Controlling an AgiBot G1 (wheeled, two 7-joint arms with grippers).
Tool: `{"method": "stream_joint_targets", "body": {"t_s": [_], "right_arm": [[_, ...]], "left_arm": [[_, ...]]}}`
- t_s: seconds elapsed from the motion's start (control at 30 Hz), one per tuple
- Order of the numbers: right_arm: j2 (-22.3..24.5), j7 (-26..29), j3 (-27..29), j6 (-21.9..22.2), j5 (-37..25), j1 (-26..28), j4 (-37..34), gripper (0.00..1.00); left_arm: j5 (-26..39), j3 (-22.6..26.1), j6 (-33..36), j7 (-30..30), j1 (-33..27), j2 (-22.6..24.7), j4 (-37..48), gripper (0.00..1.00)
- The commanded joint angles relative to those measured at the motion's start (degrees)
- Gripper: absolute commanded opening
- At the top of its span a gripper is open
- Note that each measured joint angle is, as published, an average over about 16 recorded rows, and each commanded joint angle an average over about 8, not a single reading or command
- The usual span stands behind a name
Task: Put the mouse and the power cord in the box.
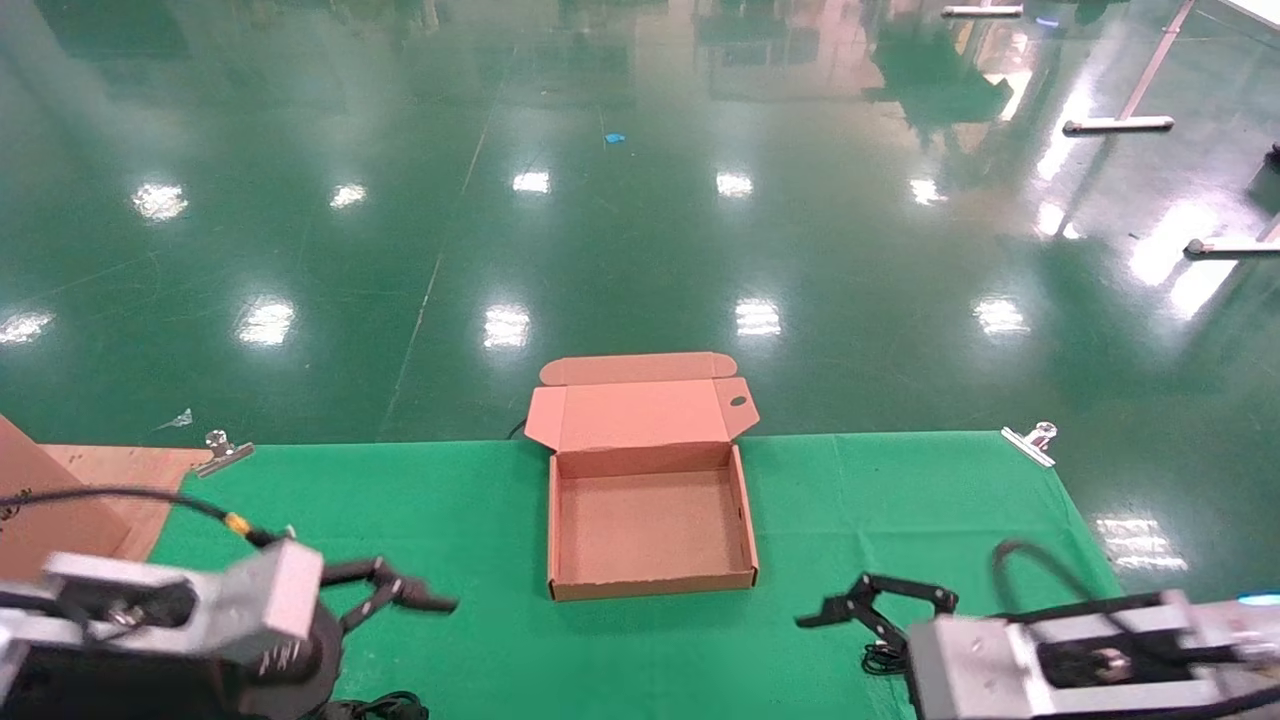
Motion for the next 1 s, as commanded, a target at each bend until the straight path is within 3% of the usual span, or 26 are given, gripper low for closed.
{"method": "stream_joint_targets", "body": {"t_s": [0.03,0.23,0.43,0.7,1.0], "right_arm": [[-1.51,-3.24,-2.54,0.24,-6.17,1.93,-2.08,1.00],[-7.01,-10.52,-8.27,3.62,-18.71,5.48,-8.83,1.00],[-11.34,-16.63,-11.20,8.58,-25.29,7.31,-16.82,1.00],[-15.07,-23.53,-12.47,12.04,-28.18,10.70,-29.93,1.00],[-19.06,-30.46,-13.13,15.00,-29.15,13.57,-41.93,1.00]], "left_arm": [[4.07,3.06,0.09,2.30,-2.06,0.82,3.28,1.00],[12.28,9.16,-1.06,10.71,-6.50,4.46,14.62,1.00],[18.26,12.55,-4.58,18.40,-8.83,9.08,26.02,1.00],[20.99,13.71,-11.64,25.26,-9.55,13.78,37.72,1.00],[23.33,14.67,-21.20,29.82,-10.45,16.82,43.91,1.00]]}}
